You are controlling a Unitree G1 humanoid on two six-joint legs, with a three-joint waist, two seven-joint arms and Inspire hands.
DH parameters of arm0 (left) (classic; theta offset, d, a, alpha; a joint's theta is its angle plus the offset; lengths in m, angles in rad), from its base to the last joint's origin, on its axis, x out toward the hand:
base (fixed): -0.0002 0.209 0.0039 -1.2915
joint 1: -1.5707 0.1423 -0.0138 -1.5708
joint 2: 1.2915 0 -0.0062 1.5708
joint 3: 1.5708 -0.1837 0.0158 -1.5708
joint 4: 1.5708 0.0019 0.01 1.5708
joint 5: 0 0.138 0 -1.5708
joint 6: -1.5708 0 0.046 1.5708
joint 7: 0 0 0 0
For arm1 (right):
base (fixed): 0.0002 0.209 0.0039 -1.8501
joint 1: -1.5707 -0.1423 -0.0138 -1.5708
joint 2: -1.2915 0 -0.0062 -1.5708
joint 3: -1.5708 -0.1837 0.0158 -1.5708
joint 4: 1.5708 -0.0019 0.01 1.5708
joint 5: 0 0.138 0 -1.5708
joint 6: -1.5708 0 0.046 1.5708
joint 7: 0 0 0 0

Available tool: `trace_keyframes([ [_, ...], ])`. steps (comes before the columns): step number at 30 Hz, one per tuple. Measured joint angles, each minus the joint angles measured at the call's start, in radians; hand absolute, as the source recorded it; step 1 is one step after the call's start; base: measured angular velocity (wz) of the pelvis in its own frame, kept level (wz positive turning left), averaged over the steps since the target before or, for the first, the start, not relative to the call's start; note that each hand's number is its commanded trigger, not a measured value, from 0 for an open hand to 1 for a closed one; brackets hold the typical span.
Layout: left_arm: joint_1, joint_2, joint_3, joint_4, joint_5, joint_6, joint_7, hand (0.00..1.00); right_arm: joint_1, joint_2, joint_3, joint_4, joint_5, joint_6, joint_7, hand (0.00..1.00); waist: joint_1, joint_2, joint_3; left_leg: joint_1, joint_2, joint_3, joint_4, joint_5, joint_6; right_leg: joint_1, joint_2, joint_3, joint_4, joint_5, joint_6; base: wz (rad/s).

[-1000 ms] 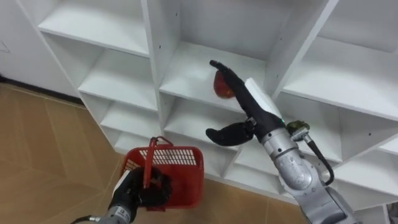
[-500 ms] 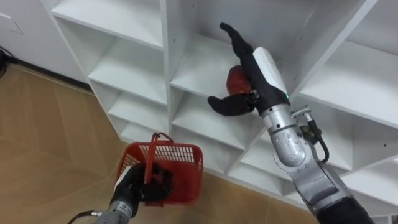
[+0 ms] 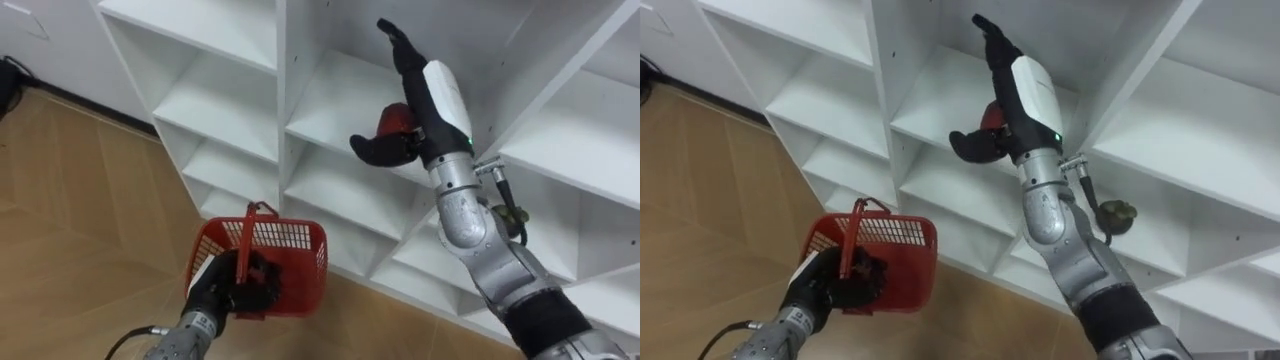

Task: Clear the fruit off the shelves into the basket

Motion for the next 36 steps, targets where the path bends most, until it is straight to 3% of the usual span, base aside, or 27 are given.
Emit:
trace_keyframes([
  [6, -0.01, 0.019, 0.001, 0.002, 0.001, 0.013, 0.0, 1.0, -0.031, -0.003, -0.013, 0.072, 0.0, 0.002, -0.009, 0.0, -0.002, -0.015, 0.005, -0.026, 0.0, -0.002, 0.005, 0.006, -0.001, -0.025, -0.001, -0.002, 0.003, 0.0, 0.0, 0.01],
  [19, -0.02, 0.019, 0.012, 0.002, 0.043, 0.039, 0.0, 1.0, -0.032, -0.052, -0.018, 0.076, 0.025, 0.003, -0.021, 0.0, 0.001, -0.014, 0.0051, -0.052, 0.0, -0.003, 0.021, 0.007, 0.0, -0.043, -0.006, -0.019, 0.018, 0.0, 0.0, 0.03],
  [36, -0.02, 0.018, 0.011, 0.011, 0.044, 0.076, 0.0, 1.0, -0.032, -0.053, -0.042, 0.08, 0.024, 0.024, -0.02, 0.0, 0.006, -0.011, 0.0047, -0.07, 0.0, 0.003, 0.028, 0.007, 0.001, -0.057, -0.007, -0.021, 0.021, 0.0, 0.0, 0.0],
])
